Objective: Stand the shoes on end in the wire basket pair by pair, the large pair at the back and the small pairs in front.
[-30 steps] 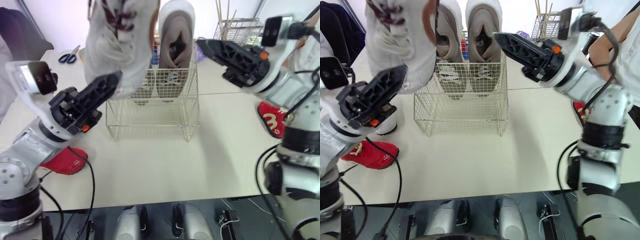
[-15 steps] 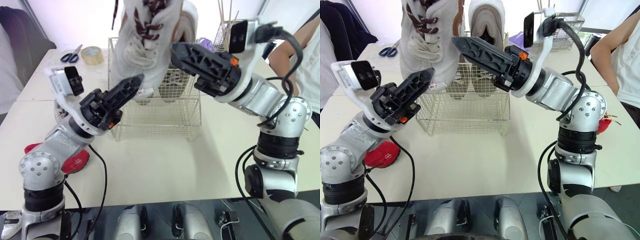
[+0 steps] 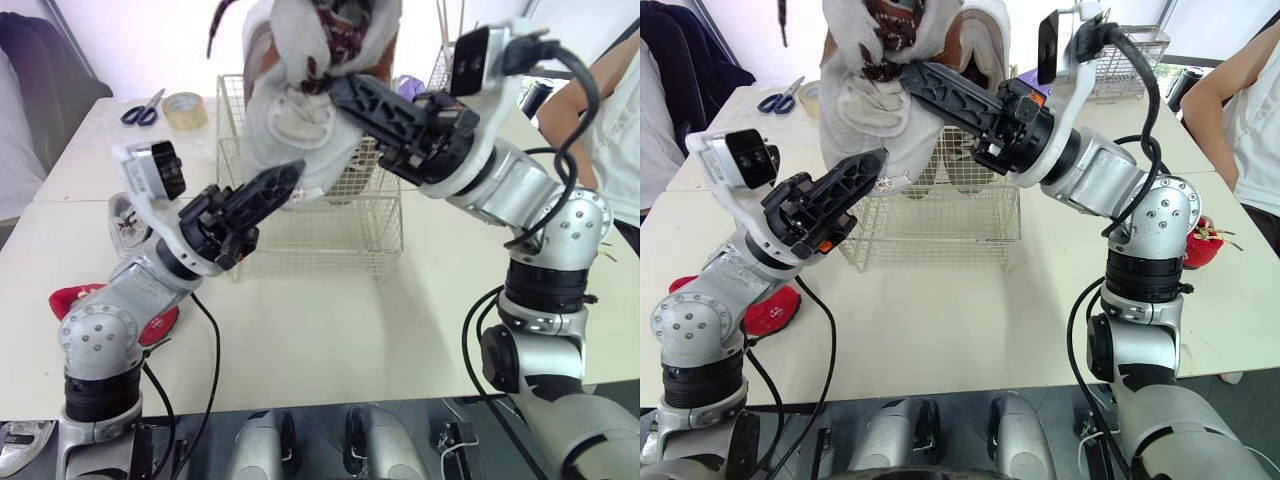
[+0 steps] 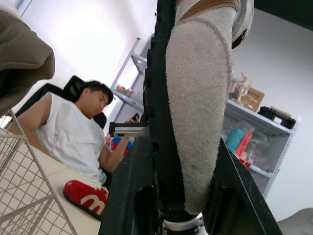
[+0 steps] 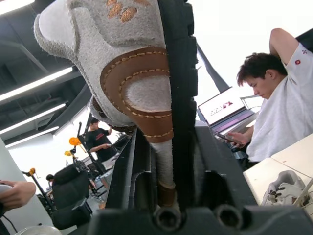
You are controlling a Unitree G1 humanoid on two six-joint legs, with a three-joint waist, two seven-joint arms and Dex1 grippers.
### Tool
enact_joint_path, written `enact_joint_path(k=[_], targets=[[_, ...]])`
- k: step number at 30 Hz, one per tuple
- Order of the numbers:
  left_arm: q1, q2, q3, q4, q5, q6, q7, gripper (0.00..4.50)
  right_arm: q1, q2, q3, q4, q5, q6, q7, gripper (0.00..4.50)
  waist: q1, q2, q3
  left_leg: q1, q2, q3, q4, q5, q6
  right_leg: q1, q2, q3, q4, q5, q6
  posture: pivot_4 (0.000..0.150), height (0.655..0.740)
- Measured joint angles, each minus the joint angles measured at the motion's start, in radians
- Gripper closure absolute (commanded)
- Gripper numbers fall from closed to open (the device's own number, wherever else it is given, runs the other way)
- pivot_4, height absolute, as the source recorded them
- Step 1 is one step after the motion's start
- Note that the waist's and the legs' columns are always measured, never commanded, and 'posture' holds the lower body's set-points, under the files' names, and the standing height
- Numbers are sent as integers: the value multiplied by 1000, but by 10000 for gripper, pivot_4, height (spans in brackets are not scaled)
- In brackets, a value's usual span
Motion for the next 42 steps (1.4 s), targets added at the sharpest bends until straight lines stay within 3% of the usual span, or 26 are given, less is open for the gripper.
enact_joint_path(k=[2, 8, 13, 19, 27, 30, 35, 42], targets=[[-9, 28, 0, 12, 30, 3, 8, 16828, -4, -9, 6, -6, -67, -33, 55, 38131, 0, 0, 0, 0, 0, 0, 0, 0, 0, 0, 0, 0, 0, 0, 0, 1500, 7400], [99, 256, 46, -35, 129, 75, -11, 16828, -59, -167, 37, 96, -423, -287, 384, 38131, -3, 0, 0, -1, 0, 1, -1, 0, 0, -2, 0, 0, -2, 0, 0, 1500, 7400], [257, 418, 211, -140, 28, 134, -25, 16828, -95, -221, 129, 407, -697, -496, 730, 38131, -8, 1, 1, -1, 1, 1, -2, 0, -1, -3, 0, 1, -1, 0, 0, 1500, 7400], [345, 499, 342, -192, -93, 146, 30, 16828, -165, -183, 188, 672, -902, -715, 946, 38131, -4, 2, 2, -2, 1, 1, -2, 0, -1, -4, 0, 0, -1, 0, 0, 1500, 7400], [384, 515, 365, -227, -135, 141, 90, 16828, -209, -108, 201, 918, -1045, -850, 1075, 38131, -6, 2, 2, -2, 1, 1, -2, 0, -1, -4, 0, 0, -1, 0, 0, 1500, 7400], [389, 515, 366, -225, -134, 139, 97, 16246, -219, -103, 202, 1001, -1089, -873, 1092, 27110, -6, 2, 2, -2, 1, 1, -2, 0, -2, -4, 0, 0, -1, 0, 0, 1500, 7400], [373, 515, 360, -224, -129, 123, 104, 16246, -260, -103, 181, 1053, -1126, -895, 1110, 912, -9, 2, 2, -2, 1, 1, -2, 1, -2, -4, 0, 0, -1, 0, -1, 1500, 7400], [360, 505, 318, -205, -91, 116, 96, 16246, -233, -144, 145, 984, -1140, -854, 1073, 342, -2, 2, 2, -2, 0, 1, -2, 1, -2, -3, -1, 0, -1, 0, -1, 1500, 7400]])
